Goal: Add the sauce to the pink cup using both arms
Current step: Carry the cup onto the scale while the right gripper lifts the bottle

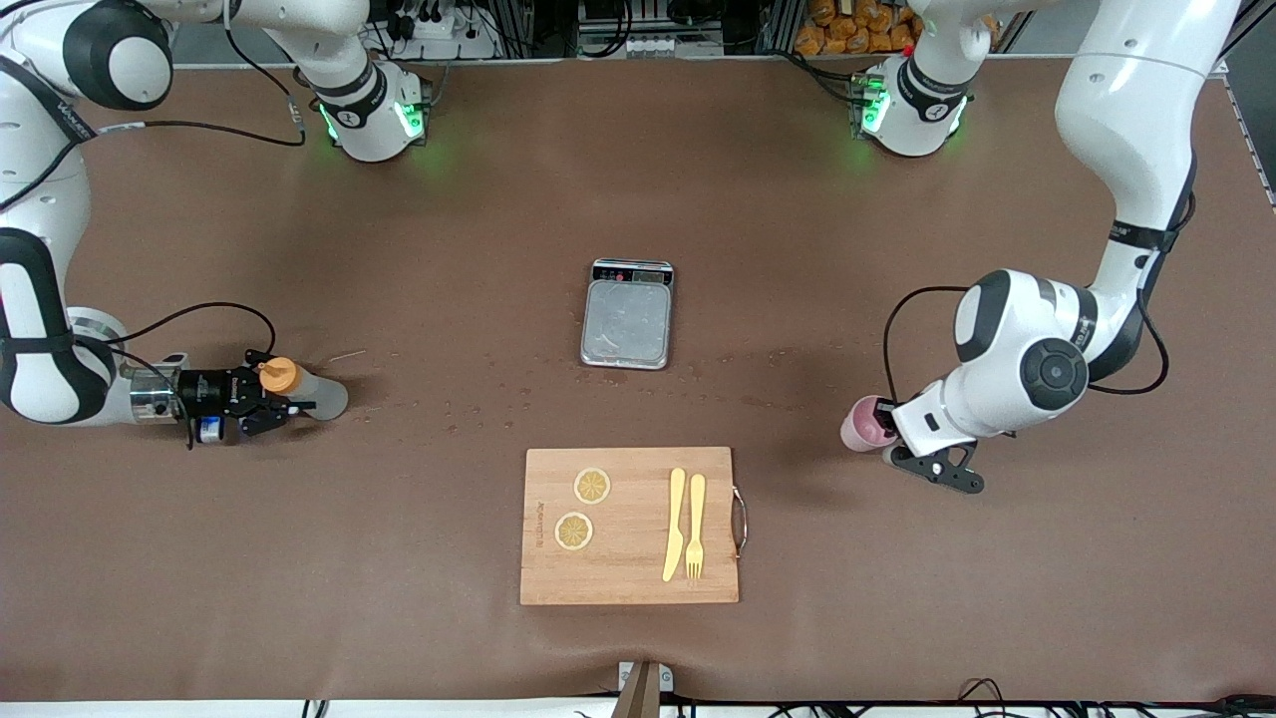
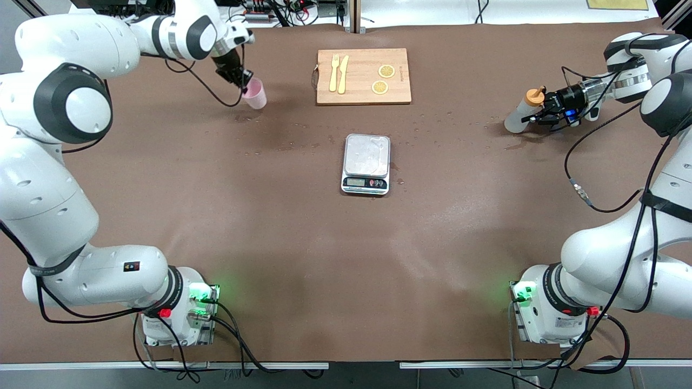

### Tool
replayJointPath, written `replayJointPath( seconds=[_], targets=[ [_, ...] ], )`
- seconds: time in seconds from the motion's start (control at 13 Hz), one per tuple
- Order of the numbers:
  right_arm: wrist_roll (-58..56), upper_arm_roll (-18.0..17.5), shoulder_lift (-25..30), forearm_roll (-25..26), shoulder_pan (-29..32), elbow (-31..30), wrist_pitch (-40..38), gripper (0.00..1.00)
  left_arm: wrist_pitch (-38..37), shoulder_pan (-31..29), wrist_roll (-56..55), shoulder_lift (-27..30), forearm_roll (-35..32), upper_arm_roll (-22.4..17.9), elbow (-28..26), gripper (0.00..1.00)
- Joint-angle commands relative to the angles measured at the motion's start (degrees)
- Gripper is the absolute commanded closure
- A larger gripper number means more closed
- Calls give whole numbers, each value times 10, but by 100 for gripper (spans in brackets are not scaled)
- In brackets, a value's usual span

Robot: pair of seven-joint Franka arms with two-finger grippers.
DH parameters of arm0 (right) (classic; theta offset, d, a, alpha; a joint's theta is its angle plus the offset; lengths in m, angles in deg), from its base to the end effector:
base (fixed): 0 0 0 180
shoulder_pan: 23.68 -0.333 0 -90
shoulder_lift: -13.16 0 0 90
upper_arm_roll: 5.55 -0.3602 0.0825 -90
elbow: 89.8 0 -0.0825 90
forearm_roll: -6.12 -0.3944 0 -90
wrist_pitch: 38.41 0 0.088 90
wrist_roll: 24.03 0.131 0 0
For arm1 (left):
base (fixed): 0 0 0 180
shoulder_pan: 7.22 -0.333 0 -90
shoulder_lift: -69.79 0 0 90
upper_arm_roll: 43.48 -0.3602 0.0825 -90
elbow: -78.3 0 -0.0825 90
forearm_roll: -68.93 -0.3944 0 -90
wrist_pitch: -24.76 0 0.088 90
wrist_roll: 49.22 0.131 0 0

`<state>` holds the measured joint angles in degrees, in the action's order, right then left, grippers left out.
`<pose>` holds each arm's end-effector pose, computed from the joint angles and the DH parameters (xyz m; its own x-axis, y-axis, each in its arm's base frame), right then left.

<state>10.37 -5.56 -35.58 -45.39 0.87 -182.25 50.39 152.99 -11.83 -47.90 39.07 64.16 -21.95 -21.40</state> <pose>0.6123 -0.1653 0.1347 0.0088 -0.3756 -0.9267 -0.9917 -0.1219 0.0399 0.6715 -0.1722 0.2950 0.9487 -0.3161 0.0039 -0.3141 -0.9414 0.1230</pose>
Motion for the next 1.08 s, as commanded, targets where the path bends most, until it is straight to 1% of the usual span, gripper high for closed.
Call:
replayJointPath(
  seconds=[0.0, 0.23, 0.38, 0.54, 0.77, 0.92, 1.0],
  targets=[
    [5, -2, -1, -10, 3, 15, -23, 75, -6, 3, -88, 22, -8, 42, -7, 100],
    [38, -2, 0, -10, 0, 39, -45, 75, -7, 17, -203, 22, -8, 94, 1, 100],
    [51, -2, 12, -7, -9, 46, -44, 75, -7, 68, -290, 15, -8, 97, 13, 100],
    [86, 0, 31, 1, -27, 58, -44, 75, -7, 117, -363, -2, -7, 97, 42, 100],
    [130, 1, 74, 51, -61, 63, -37, 75, -4, 187, -441, -20, -7, 97, 62, 100],
    [150, 3, 94, 69, -76, 63, -34, 75, -1, 219, -471, -40, -8, 96, 71, 100],
    [159, 2, 102, 81, -81, 65, -28, 75, 1, 233, -479, -52, -9, 94, 85, 100]
  ],
)
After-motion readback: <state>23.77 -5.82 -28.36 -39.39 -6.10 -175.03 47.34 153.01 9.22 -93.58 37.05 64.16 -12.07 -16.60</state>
